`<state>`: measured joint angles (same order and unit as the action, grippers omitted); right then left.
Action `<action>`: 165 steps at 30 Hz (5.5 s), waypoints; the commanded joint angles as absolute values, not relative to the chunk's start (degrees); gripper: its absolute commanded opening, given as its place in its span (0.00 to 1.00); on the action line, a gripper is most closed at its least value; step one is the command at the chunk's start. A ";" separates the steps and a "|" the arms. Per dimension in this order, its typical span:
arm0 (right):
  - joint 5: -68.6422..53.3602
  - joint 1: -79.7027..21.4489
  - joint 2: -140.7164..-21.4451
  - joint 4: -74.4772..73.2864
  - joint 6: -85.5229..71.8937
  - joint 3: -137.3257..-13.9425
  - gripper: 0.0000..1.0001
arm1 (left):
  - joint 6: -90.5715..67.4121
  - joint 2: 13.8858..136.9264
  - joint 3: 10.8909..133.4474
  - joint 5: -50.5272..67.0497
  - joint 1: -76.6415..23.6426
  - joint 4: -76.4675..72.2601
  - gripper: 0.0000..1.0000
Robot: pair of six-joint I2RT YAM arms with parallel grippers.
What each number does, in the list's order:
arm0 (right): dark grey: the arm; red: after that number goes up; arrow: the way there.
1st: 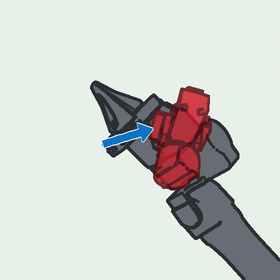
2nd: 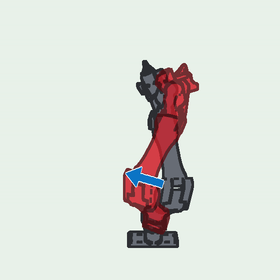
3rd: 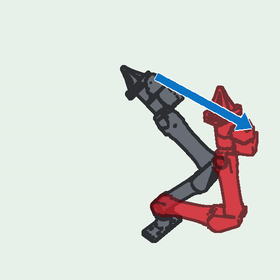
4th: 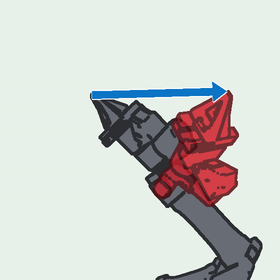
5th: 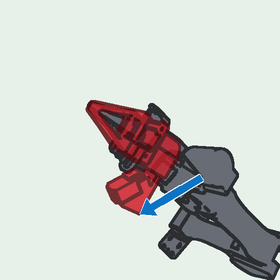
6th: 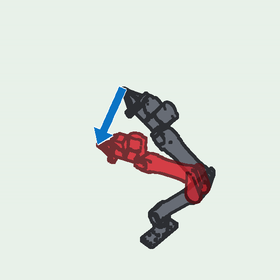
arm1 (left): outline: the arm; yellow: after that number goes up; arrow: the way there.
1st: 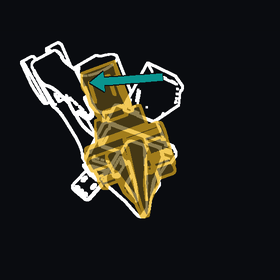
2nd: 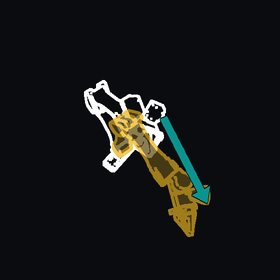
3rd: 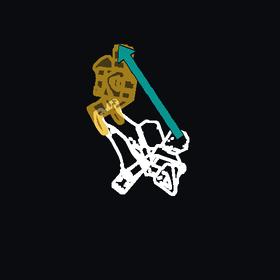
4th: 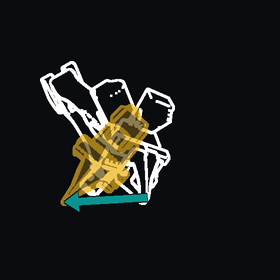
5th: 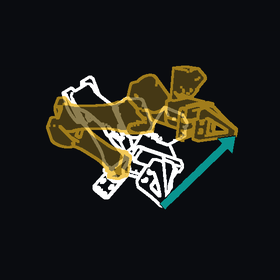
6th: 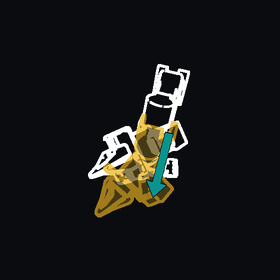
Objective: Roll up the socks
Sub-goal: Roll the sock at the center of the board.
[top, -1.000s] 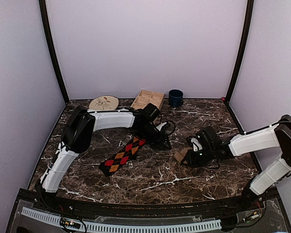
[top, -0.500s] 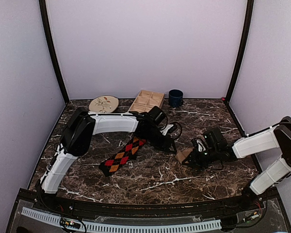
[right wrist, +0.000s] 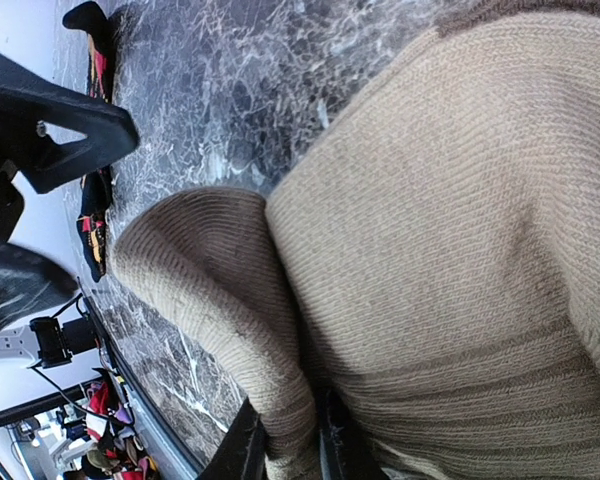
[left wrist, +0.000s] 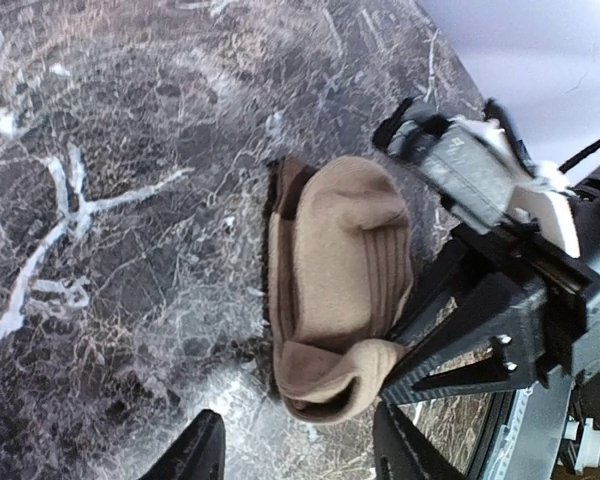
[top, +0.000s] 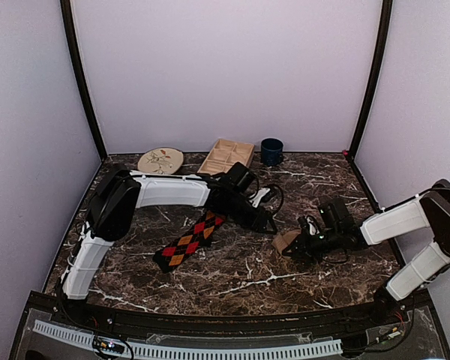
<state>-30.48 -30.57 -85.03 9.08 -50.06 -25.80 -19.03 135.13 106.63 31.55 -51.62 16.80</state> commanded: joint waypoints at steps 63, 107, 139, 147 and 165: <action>-34.18 -28.74 -84.18 4.60 -46.61 -24.92 0.17 | -12.82 140.44 105.80 41.95 -55.63 14.53 0.17; 17.12 -55.27 -71.42 -26.13 -30.87 -40.88 0.43 | -20.12 150.91 130.61 38.91 -54.18 37.65 0.00; 32.51 -63.02 -86.35 -34.55 -32.19 -50.02 0.48 | -15.70 150.91 130.17 44.21 -52.73 41.13 0.00; 27.40 -63.02 -77.93 -29.12 -42.11 -42.91 0.50 | -14.83 150.91 129.92 43.61 -52.73 42.40 0.00; 23.55 -61.78 -75.85 -11.91 -53.81 -32.60 0.54 | -13.82 150.12 129.42 40.62 -52.90 44.03 0.00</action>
<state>23.14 -62.33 -74.87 -17.96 -50.59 -33.54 -15.18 150.76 130.15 42.81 -53.08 40.91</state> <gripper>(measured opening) 0.537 0.029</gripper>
